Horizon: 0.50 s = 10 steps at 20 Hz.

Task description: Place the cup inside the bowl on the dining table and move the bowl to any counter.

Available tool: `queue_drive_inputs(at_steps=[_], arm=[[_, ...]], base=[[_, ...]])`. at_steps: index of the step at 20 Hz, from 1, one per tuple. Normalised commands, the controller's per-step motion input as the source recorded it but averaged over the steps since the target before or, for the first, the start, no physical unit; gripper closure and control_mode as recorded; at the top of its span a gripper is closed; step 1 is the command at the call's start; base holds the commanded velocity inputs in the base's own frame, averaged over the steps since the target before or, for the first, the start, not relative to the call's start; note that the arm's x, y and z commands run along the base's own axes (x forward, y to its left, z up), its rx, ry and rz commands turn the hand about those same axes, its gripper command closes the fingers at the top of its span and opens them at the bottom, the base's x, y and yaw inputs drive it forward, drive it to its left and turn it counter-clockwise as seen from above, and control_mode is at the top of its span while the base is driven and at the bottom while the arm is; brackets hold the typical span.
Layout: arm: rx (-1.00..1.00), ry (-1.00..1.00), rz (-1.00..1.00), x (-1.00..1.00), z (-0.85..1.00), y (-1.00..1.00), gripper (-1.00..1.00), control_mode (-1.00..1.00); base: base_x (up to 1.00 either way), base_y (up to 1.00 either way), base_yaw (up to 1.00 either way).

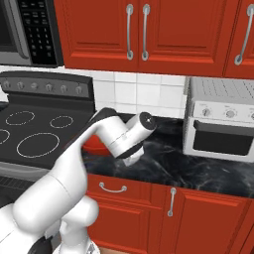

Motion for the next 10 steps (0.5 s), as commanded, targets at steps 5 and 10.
queue_drive_inputs(at_steps=[5,10], arm=[[0.0,0.0,-0.09,0.2,-0.02,0.18,1.0,-1.0],[0.0,0.0,-0.05,0.12,0.0,0.12,1.0,-1.0]], base=[[0.0,0.0,0.0],[0.0,0.0,0.0]])
